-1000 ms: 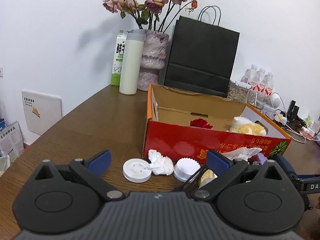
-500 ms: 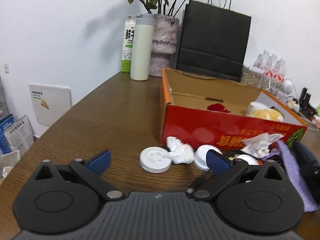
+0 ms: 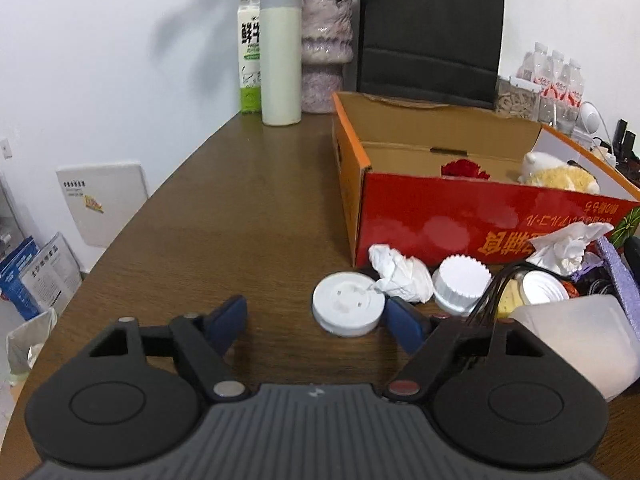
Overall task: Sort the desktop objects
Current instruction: 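Grasp the white round lid with the left tool while the right grasps the navy case, then carry the lid into the box with the left tool while the right drops the navy case in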
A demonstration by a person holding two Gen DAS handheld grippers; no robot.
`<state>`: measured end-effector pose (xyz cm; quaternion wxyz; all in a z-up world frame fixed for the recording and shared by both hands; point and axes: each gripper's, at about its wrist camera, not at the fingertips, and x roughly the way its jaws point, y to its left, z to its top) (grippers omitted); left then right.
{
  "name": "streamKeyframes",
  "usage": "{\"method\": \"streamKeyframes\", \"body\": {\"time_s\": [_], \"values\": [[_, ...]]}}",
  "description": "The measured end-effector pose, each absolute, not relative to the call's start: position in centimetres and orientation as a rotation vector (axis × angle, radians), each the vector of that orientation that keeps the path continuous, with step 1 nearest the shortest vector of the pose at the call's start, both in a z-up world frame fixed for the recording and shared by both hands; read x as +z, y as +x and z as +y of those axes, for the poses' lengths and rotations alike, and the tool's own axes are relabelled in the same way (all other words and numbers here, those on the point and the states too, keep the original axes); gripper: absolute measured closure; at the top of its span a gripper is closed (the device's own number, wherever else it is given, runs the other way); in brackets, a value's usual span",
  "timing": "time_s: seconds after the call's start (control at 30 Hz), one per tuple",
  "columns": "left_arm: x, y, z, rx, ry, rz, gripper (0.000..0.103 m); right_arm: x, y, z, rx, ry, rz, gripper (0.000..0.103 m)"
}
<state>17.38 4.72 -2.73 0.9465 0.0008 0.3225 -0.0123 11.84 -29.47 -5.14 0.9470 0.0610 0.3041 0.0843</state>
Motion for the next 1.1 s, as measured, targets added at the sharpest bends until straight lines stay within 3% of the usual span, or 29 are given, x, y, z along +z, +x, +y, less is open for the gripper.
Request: {"method": "streamKeyframes", "body": {"time_s": [0.13,0.3,0.6,1.1], "values": [[-2.8,17.9,4.7,-0.037,0.004,0.658,0.028,-5.2,11.8,-29.4,0.175,0.119,0.619,0.038],[-2.7,17.7,4.5,-0.019,0.004,0.642,0.063,-5.3,11.7,-29.2,0.176,0.109,0.611,0.039],[-1.6,15.1,4.1,-0.003,-0.036,0.546,0.063,-4.7,10.6,-29.0,0.19,0.095,0.561,0.039],[5.1,12.6,0.1,-0.13,-0.05,0.303,0.063,0.2,9.4,-27.9,0.241,0.049,0.385,0.039]]}}
